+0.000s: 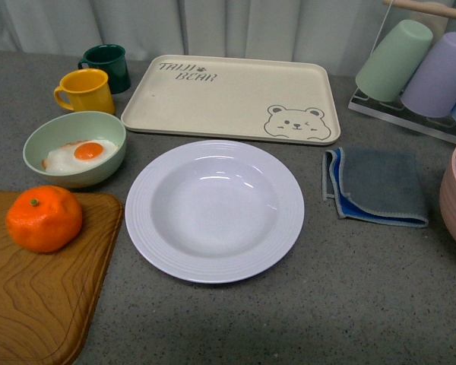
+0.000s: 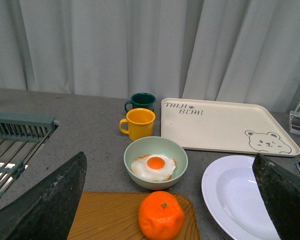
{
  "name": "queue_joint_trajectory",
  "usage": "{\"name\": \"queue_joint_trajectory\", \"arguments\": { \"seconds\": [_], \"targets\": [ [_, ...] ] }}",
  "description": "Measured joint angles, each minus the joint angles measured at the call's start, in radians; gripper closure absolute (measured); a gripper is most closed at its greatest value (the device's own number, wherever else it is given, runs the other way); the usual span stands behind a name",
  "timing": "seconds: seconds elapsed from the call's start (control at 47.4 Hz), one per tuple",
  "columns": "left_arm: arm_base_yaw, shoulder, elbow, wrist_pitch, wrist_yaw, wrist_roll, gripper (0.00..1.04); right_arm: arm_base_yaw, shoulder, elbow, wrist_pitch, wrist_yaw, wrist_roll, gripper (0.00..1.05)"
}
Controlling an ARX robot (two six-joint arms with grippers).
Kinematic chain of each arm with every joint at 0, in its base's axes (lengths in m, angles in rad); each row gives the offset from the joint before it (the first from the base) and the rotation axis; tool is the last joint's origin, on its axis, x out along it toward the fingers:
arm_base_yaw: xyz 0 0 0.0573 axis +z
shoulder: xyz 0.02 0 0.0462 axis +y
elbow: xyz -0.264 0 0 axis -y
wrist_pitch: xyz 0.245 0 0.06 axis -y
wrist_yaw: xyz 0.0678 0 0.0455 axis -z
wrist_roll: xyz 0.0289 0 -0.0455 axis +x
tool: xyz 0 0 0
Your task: Place orange and plate with both arms
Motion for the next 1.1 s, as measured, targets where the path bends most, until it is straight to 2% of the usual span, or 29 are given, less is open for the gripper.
{"name": "queue_joint_trajectory", "arguments": {
  "seconds": [0.253, 0.274, 0.358, 0.443, 0.548, 0.738, 1.096],
  "targets": [
    [0.0, 0.0, 0.0, 0.0, 0.0, 0.0, 0.07, 0.0, 0.0, 0.0, 0.0, 0.0, 0.0, 0.09],
    [-0.002, 0.003, 0.002, -0.004, -0.011, -0.002, 0.07, 0.0, 0.0, 0.0, 0.0, 0.0, 0.0, 0.09],
    [-0.045, 0.115, 0.066, -0.182, -0.18, -0.039, 0.07, 0.0, 0.0, 0.0, 0.0, 0.0, 0.0, 0.09],
    [-0.064, 0.228, 0.089, -0.231, -0.226, -0.051, 0.07, 0.0, 0.0, 0.0, 0.0, -0.001, 0.0, 0.09],
    [-0.073, 0.364, 0.112, -0.161, -0.206, -0.074, 0.07, 0.0, 0.0, 0.0, 0.0, 0.0, 0.0, 0.09],
    [-0.106, 0.767, 0.193, 0.084, -0.135, -0.072, 0.07, 0.0, -0.001, 0.0, 0.0, 0.0, 0.0, 0.09],
    [-0.117, 1.291, 0.343, 0.234, -0.006, -0.076, 0.07, 0.0, -0.001, 0.0, 0.0, 0.0, 0.0, 0.09]
  ]
}}
